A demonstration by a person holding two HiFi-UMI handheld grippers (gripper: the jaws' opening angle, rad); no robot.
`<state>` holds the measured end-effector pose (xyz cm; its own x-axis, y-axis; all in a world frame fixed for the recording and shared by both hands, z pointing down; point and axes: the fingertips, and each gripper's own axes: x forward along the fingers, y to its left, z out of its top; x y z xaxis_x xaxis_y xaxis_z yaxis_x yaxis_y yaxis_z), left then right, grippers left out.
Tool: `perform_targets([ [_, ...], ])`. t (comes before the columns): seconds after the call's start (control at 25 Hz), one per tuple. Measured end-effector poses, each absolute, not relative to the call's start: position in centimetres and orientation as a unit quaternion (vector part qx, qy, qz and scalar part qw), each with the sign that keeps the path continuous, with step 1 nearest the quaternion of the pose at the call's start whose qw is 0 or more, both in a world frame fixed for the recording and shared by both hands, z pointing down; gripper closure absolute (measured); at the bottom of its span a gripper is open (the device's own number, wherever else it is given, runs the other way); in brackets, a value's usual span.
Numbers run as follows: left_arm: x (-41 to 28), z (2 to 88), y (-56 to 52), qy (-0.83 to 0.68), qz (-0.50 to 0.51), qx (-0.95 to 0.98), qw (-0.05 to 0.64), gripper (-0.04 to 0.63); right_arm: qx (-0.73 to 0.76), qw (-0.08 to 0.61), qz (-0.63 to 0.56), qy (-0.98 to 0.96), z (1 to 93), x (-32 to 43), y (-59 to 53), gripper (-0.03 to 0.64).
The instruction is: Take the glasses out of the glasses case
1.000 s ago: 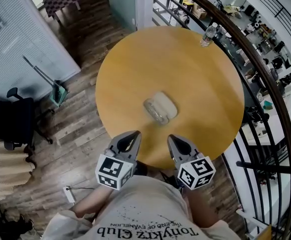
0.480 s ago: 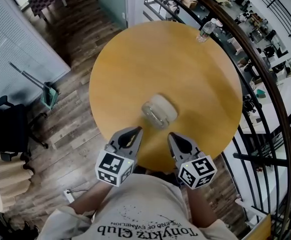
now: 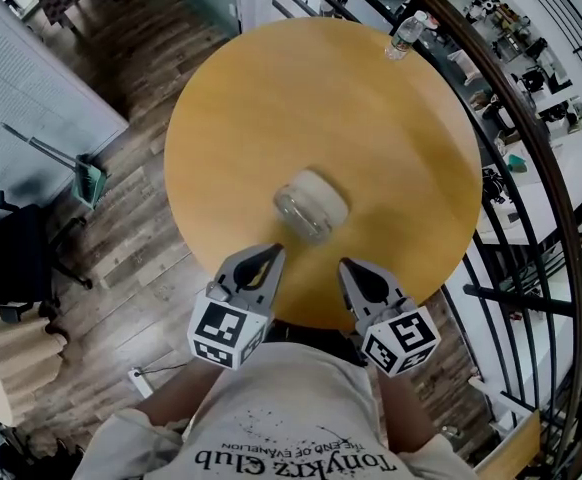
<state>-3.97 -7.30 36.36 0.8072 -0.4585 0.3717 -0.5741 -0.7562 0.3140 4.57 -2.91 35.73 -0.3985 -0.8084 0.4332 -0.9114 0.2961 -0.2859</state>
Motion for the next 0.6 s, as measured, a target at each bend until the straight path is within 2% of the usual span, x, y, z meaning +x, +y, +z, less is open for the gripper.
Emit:
perform_targets([
  [0.6,-2.5,37.5,-7.0,-0.327,0.146,0.908,0.216,0.569,0.473,0.137,0.238,-0.837,36.6,5.7,-4.3,0.592],
])
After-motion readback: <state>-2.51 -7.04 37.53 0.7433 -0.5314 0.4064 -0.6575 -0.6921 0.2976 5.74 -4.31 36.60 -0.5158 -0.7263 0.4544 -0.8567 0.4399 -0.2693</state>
